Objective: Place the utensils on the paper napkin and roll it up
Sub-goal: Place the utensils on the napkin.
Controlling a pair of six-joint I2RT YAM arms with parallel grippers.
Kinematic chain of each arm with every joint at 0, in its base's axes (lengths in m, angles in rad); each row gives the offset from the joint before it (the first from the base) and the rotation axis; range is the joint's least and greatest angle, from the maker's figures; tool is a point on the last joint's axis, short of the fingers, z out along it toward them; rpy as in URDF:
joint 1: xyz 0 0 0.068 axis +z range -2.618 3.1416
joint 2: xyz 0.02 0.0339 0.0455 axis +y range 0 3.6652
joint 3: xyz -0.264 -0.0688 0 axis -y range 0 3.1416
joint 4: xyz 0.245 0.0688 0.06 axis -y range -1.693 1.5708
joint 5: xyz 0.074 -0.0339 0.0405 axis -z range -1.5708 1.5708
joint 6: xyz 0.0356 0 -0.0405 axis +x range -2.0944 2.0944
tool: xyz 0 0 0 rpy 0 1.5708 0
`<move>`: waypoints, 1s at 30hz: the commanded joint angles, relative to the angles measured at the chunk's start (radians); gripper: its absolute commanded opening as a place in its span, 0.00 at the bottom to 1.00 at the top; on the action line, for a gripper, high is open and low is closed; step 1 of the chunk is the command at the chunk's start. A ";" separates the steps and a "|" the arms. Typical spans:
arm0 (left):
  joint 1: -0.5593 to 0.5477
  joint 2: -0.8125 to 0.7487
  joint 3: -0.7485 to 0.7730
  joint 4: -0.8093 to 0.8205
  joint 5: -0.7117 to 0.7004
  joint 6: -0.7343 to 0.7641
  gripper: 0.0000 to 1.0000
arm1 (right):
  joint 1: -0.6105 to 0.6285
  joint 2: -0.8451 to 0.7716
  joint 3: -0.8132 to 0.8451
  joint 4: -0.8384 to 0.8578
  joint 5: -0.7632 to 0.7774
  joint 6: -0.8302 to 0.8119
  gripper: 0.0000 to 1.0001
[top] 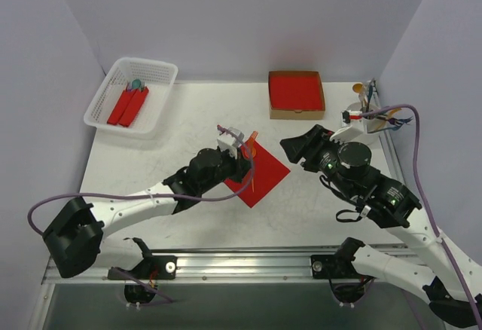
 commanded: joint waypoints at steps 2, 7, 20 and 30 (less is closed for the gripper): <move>0.019 0.098 0.181 -0.272 -0.077 -0.212 0.02 | -0.007 -0.007 -0.033 -0.025 0.109 0.011 0.55; 0.038 0.215 0.305 -0.466 -0.138 -0.428 0.02 | -0.010 -0.033 -0.057 -0.051 0.146 0.014 0.48; 0.058 0.508 0.515 -0.629 -0.158 -0.470 0.02 | -0.018 -0.062 -0.105 -0.047 0.152 0.025 0.47; 0.099 0.606 0.583 -0.672 -0.175 -0.454 0.02 | -0.022 -0.069 -0.125 -0.042 0.164 0.019 0.47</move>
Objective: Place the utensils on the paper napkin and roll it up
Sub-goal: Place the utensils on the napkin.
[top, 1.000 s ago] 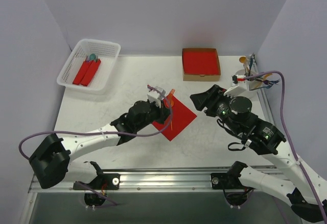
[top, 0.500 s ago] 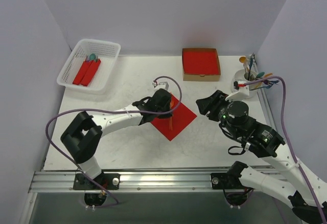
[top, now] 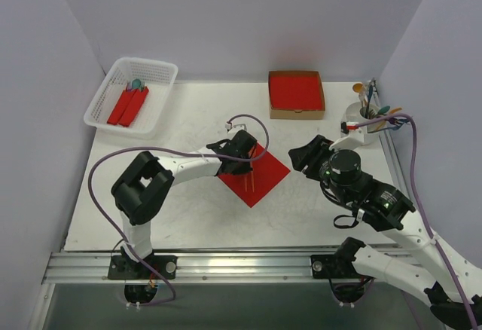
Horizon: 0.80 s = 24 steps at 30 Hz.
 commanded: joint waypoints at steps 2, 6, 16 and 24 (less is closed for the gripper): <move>0.016 0.018 0.055 0.001 -0.011 0.002 0.02 | -0.010 -0.014 -0.007 0.020 0.046 -0.002 0.47; 0.022 0.030 0.071 0.006 0.010 0.000 0.02 | -0.010 -0.024 -0.002 0.006 0.057 -0.007 0.47; 0.027 0.091 0.141 -0.031 0.007 -0.006 0.08 | -0.013 -0.034 -0.010 -0.004 0.068 -0.009 0.47; 0.032 0.113 0.143 -0.017 0.018 -0.003 0.14 | -0.013 -0.038 -0.013 -0.004 0.071 -0.010 0.47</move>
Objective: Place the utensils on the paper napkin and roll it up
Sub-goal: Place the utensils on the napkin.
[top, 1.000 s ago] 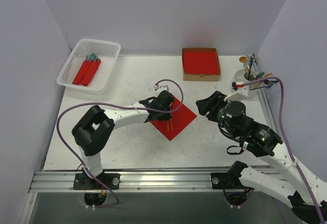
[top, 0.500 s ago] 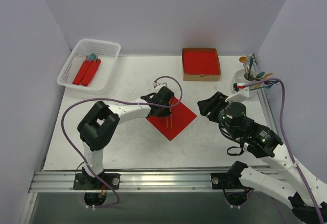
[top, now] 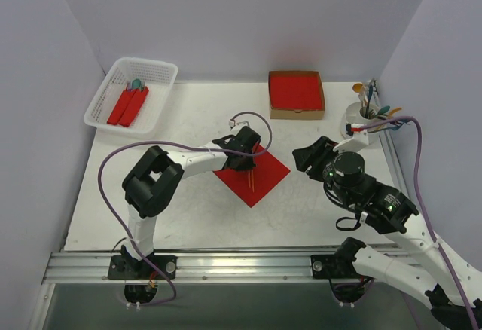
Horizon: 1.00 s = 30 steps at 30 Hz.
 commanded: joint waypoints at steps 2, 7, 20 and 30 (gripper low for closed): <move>0.009 0.003 0.037 0.000 0.001 0.002 0.14 | -0.009 -0.009 -0.008 0.006 0.042 -0.007 0.47; 0.009 -0.003 0.048 0.004 0.016 0.002 0.14 | -0.009 -0.007 -0.008 0.010 0.044 -0.005 0.47; -0.009 -0.019 0.094 -0.053 -0.006 0.002 0.15 | -0.010 -0.004 -0.004 0.009 0.045 -0.007 0.47; -0.025 0.039 0.158 -0.087 0.010 -0.009 0.15 | -0.012 -0.001 -0.001 0.007 0.048 -0.010 0.47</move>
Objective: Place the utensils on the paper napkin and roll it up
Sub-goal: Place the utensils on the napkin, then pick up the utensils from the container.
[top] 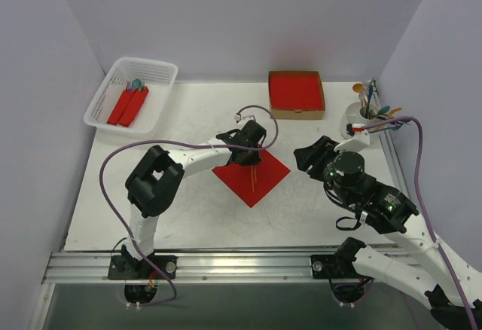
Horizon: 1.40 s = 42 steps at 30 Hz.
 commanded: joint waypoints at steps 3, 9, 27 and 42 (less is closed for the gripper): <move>-0.008 0.043 0.077 -0.043 0.015 -0.014 0.15 | -0.008 -0.001 0.002 0.010 0.042 -0.010 0.47; -0.007 0.077 0.083 -0.044 0.024 -0.031 0.15 | -0.008 -0.015 0.004 -0.001 0.045 -0.010 0.47; -0.011 0.063 0.094 -0.056 0.017 -0.027 0.30 | -0.012 -0.018 0.001 -0.007 0.060 -0.016 0.47; -0.011 -0.161 0.022 -0.016 0.029 0.013 0.30 | -0.404 0.114 0.047 0.074 -0.071 -0.149 0.44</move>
